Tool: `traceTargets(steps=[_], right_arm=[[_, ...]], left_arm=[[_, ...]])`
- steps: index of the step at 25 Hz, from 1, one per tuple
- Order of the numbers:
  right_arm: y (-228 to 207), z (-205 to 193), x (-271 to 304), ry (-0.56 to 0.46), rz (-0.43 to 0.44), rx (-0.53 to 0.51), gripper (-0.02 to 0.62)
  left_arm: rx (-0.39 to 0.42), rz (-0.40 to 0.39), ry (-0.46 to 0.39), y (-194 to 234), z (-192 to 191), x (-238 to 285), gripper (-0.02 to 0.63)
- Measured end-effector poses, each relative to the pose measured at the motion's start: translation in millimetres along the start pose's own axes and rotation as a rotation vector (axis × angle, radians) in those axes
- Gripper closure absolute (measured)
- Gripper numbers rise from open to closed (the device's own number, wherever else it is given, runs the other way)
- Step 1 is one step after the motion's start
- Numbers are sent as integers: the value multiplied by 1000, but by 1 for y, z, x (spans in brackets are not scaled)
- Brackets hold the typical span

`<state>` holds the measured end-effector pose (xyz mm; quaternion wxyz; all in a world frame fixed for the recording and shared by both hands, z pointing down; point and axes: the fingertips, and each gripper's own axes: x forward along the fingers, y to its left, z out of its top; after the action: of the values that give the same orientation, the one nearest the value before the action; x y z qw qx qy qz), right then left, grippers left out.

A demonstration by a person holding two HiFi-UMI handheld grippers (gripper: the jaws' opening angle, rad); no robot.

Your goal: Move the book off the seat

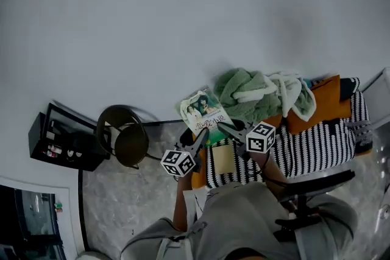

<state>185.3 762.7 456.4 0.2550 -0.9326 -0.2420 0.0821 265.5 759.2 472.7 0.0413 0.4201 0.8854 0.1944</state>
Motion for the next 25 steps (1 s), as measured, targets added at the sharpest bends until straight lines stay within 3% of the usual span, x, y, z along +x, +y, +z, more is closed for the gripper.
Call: traceTargets(steps=[4, 8, 19, 25], right_arm=[[25, 46, 3, -100, 53, -40, 497], [32, 60, 3, -127, 79, -77, 499], [34, 49, 6, -115, 87, -59, 502], [40, 47, 2, -120, 13, -96, 502]], left_arm=[[86, -8, -123, -19, 59, -3, 354], [123, -2, -181, -28, 85, -3, 357], [131, 77, -173, -22, 79, -10, 357], [113, 30, -148, -24, 79, -10, 357]])
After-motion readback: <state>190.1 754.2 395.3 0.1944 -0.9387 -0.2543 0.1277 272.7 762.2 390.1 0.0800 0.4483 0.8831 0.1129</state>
